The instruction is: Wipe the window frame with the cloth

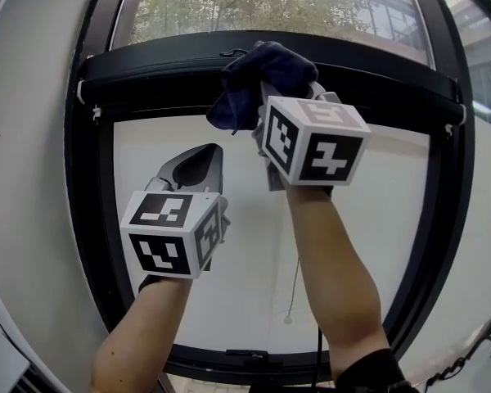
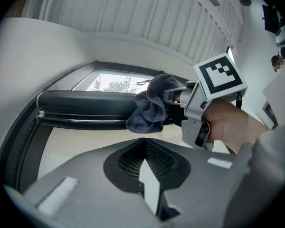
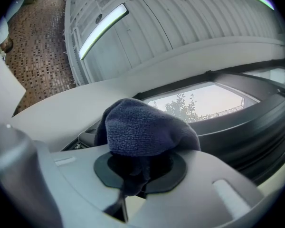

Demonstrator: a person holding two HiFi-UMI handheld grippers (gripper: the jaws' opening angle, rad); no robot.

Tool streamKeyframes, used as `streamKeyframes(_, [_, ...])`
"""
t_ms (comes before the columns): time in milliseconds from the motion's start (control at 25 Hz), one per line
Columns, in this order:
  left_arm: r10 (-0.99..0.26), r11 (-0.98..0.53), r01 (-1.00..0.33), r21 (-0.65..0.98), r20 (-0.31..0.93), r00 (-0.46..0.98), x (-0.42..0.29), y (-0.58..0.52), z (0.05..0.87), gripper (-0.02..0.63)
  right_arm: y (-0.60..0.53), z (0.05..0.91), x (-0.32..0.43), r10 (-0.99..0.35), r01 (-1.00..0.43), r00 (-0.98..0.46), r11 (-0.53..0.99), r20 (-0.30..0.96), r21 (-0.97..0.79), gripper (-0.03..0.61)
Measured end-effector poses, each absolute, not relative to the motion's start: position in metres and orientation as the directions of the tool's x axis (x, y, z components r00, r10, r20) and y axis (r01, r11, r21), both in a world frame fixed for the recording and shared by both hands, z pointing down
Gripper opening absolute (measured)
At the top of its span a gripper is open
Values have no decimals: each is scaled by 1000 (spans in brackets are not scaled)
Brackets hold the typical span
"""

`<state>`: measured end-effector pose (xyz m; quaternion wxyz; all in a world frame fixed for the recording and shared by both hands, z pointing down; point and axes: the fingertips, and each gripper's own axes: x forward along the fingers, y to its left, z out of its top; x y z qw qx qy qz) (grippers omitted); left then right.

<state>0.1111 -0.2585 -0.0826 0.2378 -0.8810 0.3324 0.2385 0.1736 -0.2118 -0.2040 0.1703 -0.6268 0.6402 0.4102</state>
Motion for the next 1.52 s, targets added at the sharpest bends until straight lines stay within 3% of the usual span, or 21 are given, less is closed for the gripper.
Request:
streamKeyframes(680, [-425,-709,-664,-239,-607,672,191,-221,-95,-6,-165,-202,256,-668,-932,-156,-145,-728,333,51])
streamKeyframes(1520, [-260,-820,-499,-280,-595,761,232,-191,-111,-6,-135,-198,313,-674,-918,0,-293,-739,267,51])
